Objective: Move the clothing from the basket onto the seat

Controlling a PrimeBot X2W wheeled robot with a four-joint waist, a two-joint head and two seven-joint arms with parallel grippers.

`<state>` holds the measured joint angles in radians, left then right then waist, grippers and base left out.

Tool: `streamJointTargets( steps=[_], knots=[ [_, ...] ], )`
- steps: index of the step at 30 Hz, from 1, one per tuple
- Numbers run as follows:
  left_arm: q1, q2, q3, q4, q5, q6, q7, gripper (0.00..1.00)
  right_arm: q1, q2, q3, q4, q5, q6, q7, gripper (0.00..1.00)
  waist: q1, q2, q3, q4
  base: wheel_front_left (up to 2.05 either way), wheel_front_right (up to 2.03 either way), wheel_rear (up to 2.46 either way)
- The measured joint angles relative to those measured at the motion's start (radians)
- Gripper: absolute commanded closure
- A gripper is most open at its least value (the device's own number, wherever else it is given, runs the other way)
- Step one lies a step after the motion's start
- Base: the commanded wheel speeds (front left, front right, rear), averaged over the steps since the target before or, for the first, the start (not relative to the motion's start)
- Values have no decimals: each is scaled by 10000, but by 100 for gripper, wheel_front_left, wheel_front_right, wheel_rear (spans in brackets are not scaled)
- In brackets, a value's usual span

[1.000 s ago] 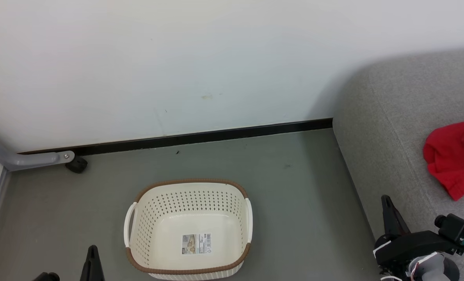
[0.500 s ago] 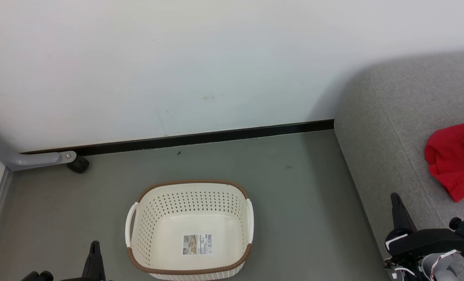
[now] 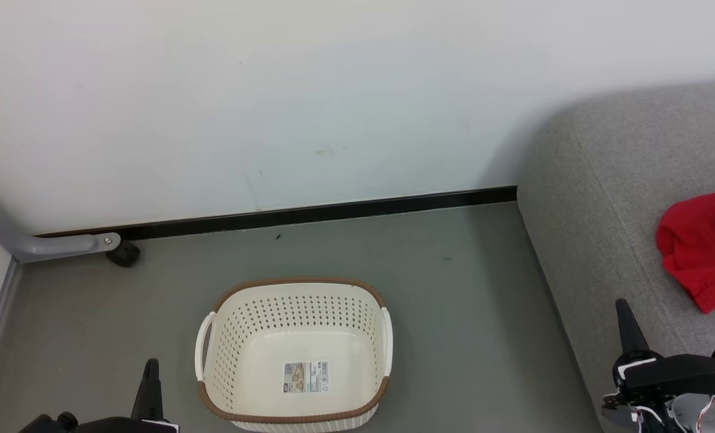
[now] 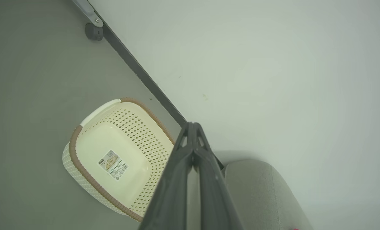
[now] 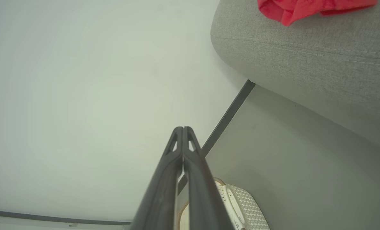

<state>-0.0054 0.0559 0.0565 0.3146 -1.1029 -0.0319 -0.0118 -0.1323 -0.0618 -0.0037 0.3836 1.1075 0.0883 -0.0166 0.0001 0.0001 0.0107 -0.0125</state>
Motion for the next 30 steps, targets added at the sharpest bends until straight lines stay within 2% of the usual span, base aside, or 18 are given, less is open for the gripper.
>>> streamJointTargets(
  steps=[30],
  knots=[
    [-545, -119, 263, -61, -4080, -754, 1047, 100, 205, 142, -1118, -631, 4100, 251, 1104, 100, 0, 0, -78, 106, 0, 0, 0]
  ],
)
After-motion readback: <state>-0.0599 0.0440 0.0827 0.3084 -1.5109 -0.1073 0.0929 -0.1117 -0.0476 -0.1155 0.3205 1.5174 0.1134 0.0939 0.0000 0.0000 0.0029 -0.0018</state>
